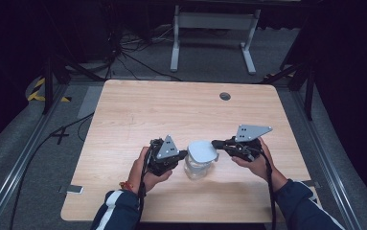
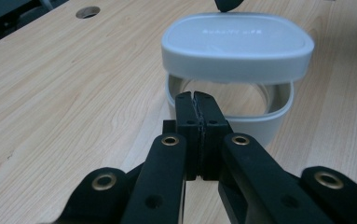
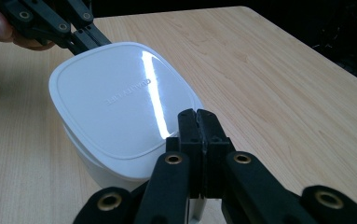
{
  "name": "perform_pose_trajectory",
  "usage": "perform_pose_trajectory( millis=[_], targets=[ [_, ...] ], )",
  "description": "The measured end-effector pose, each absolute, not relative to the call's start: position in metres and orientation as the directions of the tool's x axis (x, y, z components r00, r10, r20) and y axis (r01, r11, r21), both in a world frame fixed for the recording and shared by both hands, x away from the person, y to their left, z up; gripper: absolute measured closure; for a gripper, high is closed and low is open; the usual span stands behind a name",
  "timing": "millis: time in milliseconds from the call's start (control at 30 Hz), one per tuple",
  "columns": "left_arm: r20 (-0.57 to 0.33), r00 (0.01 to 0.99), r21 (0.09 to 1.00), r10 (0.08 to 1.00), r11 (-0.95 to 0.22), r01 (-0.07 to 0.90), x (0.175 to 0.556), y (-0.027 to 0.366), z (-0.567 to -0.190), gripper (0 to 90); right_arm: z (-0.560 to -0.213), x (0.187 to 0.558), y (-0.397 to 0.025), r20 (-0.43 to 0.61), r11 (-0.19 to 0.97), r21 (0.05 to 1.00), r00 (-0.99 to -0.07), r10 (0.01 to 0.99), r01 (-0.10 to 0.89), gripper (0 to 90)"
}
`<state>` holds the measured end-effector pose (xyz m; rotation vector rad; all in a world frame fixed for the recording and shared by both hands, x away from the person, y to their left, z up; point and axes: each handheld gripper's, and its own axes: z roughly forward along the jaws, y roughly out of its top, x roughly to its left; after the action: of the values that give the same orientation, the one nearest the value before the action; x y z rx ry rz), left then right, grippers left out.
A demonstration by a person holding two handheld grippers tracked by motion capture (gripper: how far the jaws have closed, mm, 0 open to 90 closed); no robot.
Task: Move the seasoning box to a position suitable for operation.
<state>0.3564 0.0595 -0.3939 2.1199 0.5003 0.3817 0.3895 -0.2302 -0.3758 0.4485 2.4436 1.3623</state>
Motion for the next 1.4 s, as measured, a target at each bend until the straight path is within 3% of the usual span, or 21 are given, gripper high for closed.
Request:
perform_pose_trajectory(
  millis=[1400],
  targets=[
    [0.098,0.879,0.860,0.467,-0.484,0.162,0.364,0.041,-0.366,88.8,-0.378,0.389,-0.231,-0.121,0.522,0.845,-0.908,0.402,0.119,90.0]
  ],
)
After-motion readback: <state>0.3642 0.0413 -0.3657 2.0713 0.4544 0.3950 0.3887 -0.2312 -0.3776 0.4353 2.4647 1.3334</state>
